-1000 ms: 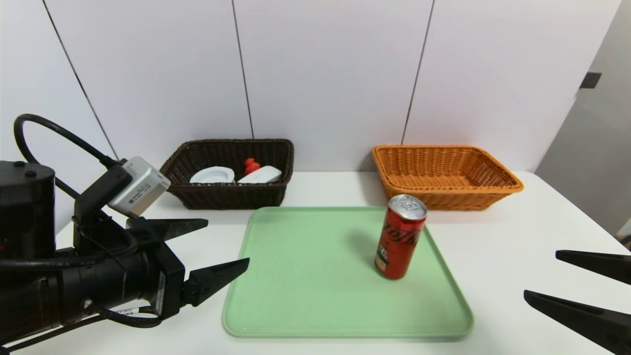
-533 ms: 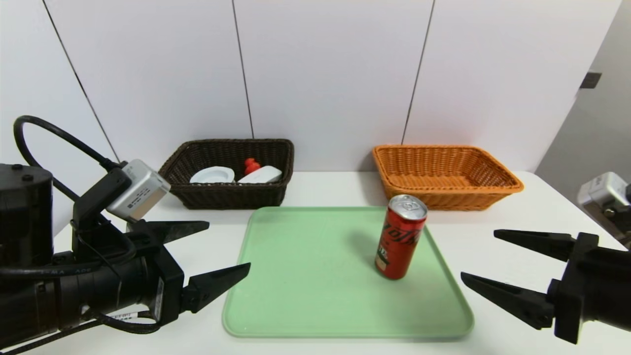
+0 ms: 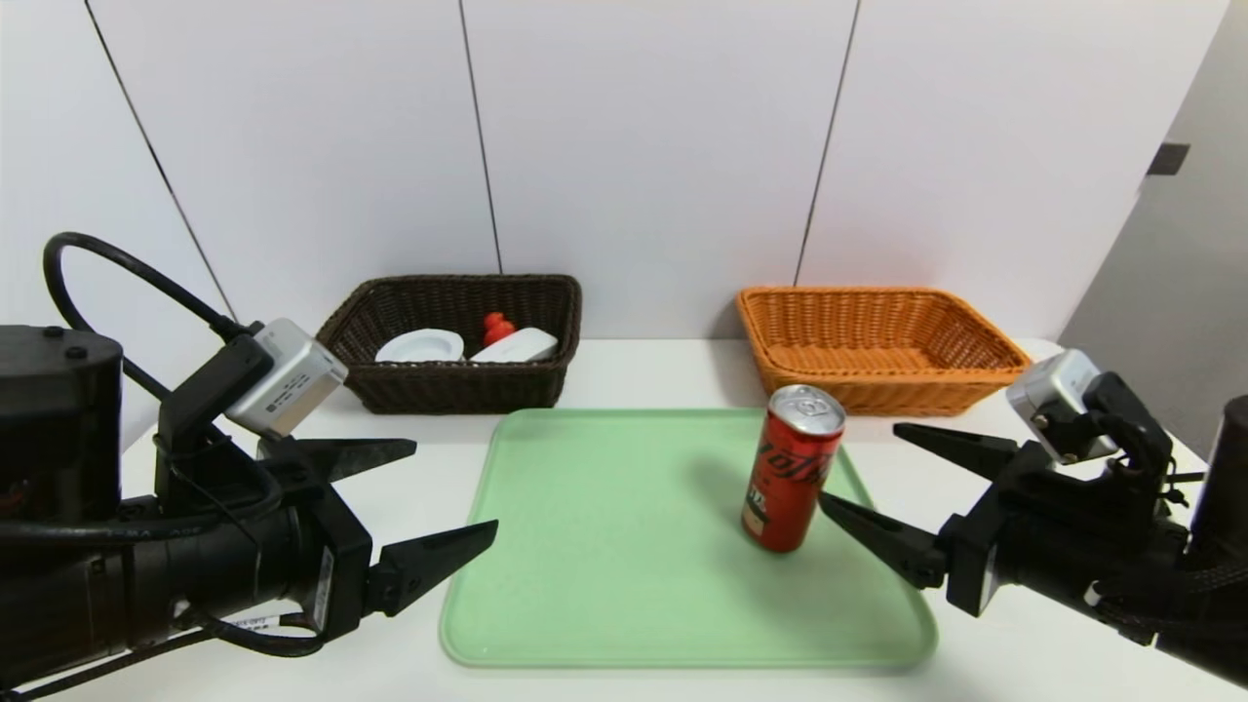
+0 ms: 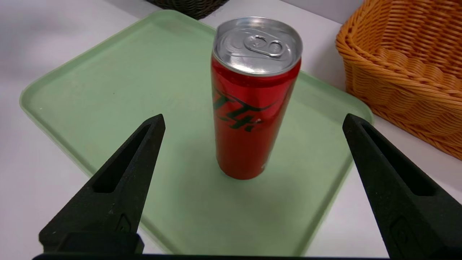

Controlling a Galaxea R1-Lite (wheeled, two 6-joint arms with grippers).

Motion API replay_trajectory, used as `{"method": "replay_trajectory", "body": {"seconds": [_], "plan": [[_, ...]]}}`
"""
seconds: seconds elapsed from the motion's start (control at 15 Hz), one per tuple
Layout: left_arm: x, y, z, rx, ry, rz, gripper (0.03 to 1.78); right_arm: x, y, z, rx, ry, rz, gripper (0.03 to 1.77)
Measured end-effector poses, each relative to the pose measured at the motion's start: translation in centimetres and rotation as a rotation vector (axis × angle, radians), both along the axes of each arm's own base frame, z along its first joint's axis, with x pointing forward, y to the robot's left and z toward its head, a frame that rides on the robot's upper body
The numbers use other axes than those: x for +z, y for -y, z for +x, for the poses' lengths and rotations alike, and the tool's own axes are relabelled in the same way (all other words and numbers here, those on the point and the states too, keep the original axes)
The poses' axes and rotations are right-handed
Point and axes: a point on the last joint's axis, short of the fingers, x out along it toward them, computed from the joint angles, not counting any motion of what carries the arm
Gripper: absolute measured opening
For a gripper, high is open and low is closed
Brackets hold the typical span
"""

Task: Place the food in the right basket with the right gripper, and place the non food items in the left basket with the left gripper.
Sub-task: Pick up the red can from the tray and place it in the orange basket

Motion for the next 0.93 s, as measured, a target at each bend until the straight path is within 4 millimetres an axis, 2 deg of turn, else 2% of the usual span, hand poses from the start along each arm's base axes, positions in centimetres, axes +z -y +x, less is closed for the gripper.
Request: {"method": "replay_trajectory", "body": {"seconds": [0.47, 0.93], "plan": [[-0.4, 0.0, 0.1, 0.005, -0.015, 0.01, 1.69, -2.1, -3.0, 2.3, -0.051, 0.018, 0.014, 1.7], [-0.7, 0.1, 0.3, 0.007, -0.027, 0.019, 1.69, -3.0, -4.1, 4.1, -0.129, -0.003, 0.038, 1.7]]}}
